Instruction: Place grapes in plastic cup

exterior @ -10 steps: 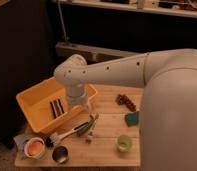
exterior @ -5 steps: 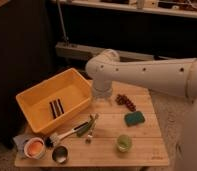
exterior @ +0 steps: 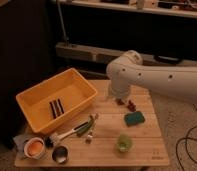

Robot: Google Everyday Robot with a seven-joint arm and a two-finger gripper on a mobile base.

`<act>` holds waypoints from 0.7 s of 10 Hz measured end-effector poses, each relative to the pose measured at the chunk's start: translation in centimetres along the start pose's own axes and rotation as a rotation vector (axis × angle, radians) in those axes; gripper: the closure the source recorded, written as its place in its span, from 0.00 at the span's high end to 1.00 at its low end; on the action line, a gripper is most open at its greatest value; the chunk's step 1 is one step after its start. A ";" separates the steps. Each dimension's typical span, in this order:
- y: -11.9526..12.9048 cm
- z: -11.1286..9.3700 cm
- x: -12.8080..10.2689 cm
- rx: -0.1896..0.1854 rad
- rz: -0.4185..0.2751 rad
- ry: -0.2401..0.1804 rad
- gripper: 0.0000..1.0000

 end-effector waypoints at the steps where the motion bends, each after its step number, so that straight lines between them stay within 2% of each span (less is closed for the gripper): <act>1: -1.0 0.1 0.1 0.021 0.051 0.005 0.65; 3: -4.0 0.3 0.3 0.076 0.169 0.015 0.65; 4: -5.1 0.3 0.5 0.086 0.201 0.020 0.65; 7: -4.8 0.4 0.7 0.081 0.205 0.024 0.65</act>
